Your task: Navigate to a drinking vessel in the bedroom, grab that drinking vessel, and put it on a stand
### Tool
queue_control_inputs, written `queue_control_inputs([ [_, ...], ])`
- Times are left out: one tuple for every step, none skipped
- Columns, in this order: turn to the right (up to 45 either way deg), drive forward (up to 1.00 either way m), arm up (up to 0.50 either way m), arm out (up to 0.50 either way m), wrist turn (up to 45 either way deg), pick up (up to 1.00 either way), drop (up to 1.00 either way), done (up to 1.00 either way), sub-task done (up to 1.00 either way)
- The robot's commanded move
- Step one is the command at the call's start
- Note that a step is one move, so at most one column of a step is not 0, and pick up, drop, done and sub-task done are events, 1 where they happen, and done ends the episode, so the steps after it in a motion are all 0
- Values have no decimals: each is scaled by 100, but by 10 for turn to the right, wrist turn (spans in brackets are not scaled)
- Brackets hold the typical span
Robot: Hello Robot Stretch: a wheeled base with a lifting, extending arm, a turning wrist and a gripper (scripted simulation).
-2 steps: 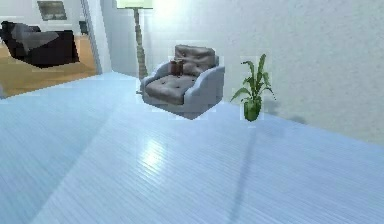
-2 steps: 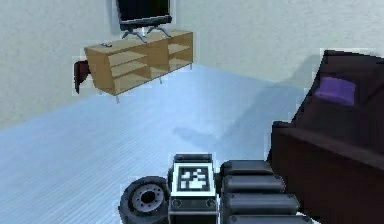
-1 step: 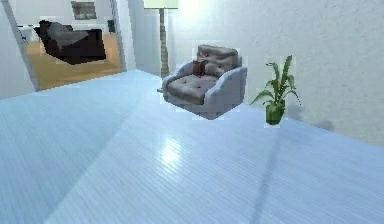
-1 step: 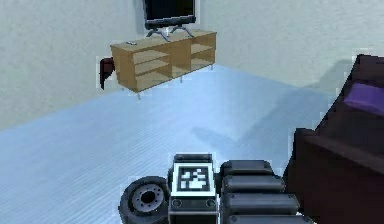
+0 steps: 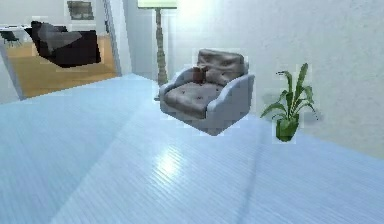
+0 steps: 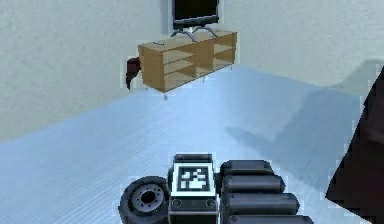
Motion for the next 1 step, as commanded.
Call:
queue_control_inputs([
  [-270,0,0,0,0,0,0,0,0],
])
